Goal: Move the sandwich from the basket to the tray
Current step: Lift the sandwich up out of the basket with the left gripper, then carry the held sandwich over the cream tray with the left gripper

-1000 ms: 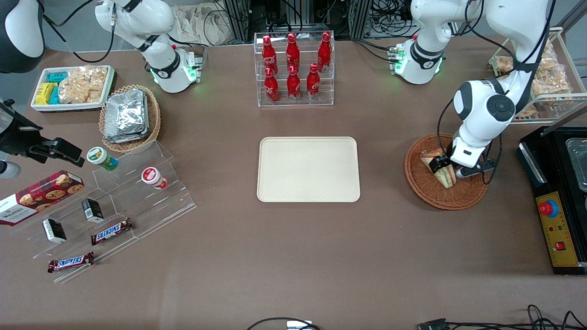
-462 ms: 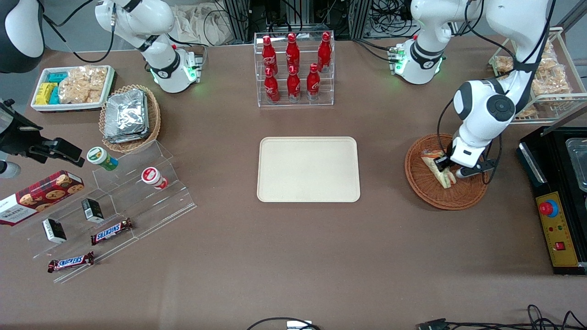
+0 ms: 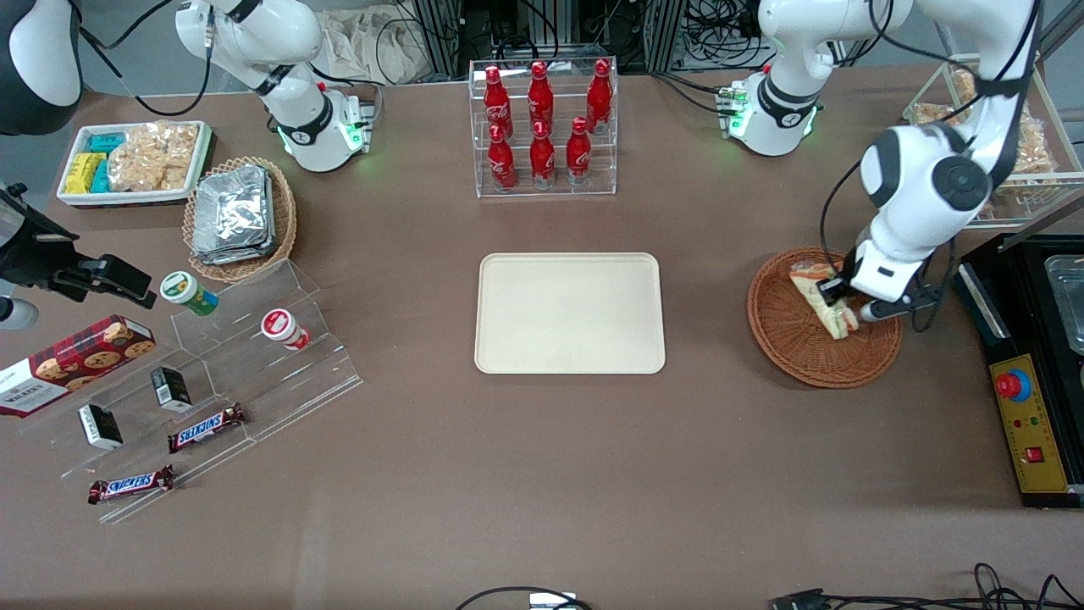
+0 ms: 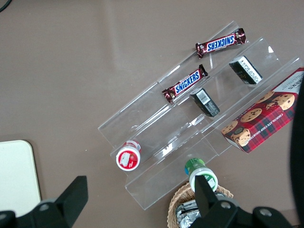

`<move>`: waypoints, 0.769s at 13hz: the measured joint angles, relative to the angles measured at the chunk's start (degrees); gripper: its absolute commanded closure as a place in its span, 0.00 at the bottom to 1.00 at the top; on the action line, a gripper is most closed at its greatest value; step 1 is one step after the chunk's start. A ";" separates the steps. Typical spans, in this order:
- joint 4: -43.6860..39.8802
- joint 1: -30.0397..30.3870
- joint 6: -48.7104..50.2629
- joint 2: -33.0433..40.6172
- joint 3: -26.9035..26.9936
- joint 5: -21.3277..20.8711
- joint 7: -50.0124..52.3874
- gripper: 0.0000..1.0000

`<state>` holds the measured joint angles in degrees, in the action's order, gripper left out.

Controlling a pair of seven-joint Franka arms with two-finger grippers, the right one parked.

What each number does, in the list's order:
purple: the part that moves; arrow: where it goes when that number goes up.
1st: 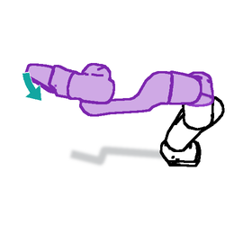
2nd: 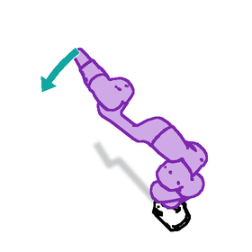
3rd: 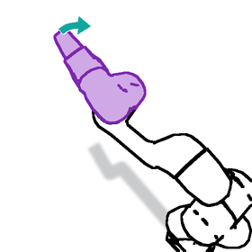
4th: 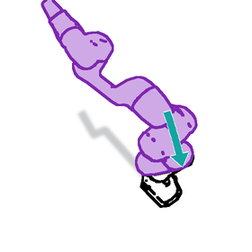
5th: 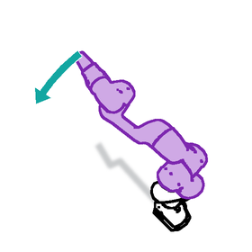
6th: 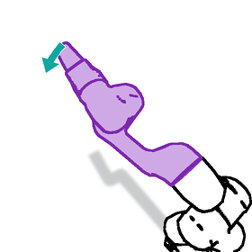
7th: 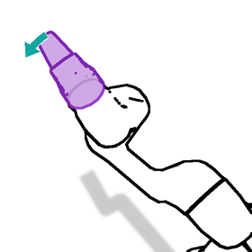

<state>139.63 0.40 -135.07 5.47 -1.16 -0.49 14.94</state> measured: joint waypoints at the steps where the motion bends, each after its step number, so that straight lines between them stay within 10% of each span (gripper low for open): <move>1: -3.23 -0.01 7.61 3.30 0.00 0.00 -1.23 0.85; 5: -27.84 -0.26 39.33 6.99 -0.38 -0.03 -6.18 0.85; 10: -49.58 -0.76 50.54 -3.15 -10.19 0.04 -8.58 0.81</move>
<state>90.05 -0.36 -84.53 2.32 -11.36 -0.45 6.36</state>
